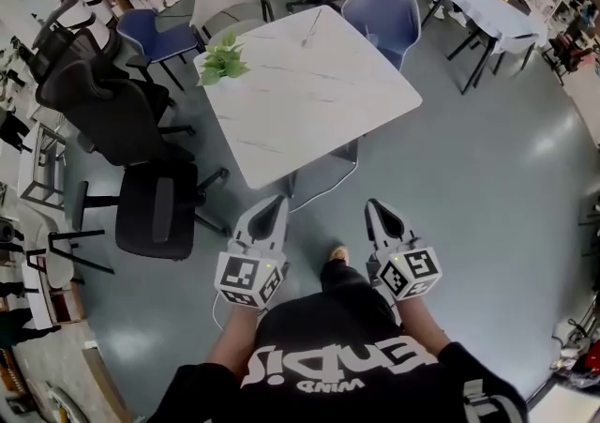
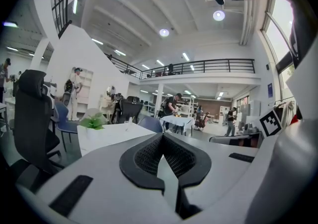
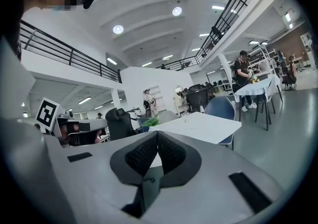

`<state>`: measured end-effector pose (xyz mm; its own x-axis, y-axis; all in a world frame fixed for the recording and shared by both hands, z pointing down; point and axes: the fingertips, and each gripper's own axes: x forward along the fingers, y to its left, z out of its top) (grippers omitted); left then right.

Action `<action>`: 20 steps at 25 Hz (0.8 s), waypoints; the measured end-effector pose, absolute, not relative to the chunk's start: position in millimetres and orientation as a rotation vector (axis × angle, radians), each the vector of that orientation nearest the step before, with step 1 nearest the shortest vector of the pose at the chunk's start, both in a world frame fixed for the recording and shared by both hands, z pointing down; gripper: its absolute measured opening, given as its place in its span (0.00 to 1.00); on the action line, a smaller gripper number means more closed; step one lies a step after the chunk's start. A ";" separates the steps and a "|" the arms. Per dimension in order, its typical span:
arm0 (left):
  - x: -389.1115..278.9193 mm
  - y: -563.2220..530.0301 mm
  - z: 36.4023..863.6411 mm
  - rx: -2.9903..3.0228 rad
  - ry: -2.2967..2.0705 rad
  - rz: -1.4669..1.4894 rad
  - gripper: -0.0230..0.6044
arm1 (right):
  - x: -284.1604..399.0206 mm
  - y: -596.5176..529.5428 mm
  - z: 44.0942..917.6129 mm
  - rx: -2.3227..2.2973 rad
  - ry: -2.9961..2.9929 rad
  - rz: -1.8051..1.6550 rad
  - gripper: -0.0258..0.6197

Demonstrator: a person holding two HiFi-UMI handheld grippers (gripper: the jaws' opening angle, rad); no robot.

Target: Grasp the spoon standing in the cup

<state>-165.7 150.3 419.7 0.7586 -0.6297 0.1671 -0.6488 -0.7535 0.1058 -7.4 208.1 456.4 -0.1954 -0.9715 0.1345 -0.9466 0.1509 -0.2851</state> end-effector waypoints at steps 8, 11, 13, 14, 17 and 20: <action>-119.4 98.6 417.4 2.765 -1.102 0.126 0.06 | 35.4 150.3 454.6 -1.879 2.410 -0.445 0.06; -106.0 82.8 416.0 2.752 -1.132 0.101 0.06 | 48.0 131.2 453.9 -1.859 2.450 -0.429 0.06; -99.0 73.6 414.2 2.747 -1.141 0.095 0.06 | 55.2 120.0 452.6 -1.851 2.464 -0.425 0.06; -95.8 70.1 413.9 2.747 -1.144 0.096 0.06 | 58.5 115.8 452.3 -1.847 2.467 -0.423 0.06; -87.4 60.1 415.9 2.755 -1.158 0.106 0.06 | 67.8 105.1 455.6 -1.838 2.465 -0.421 0.06; -79.6 49.6 420.3 2.757 -1.158 0.120 0.06 | 76.0 95.1 461.1 -1.841 2.458 -0.432 0.06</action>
<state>-79.6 49.6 420.3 0.6990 -0.7031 0.1307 -0.7150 -0.6912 0.1053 76.0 95.1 461.1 -0.2945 -0.9463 0.1331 -0.9351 0.2566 -0.2446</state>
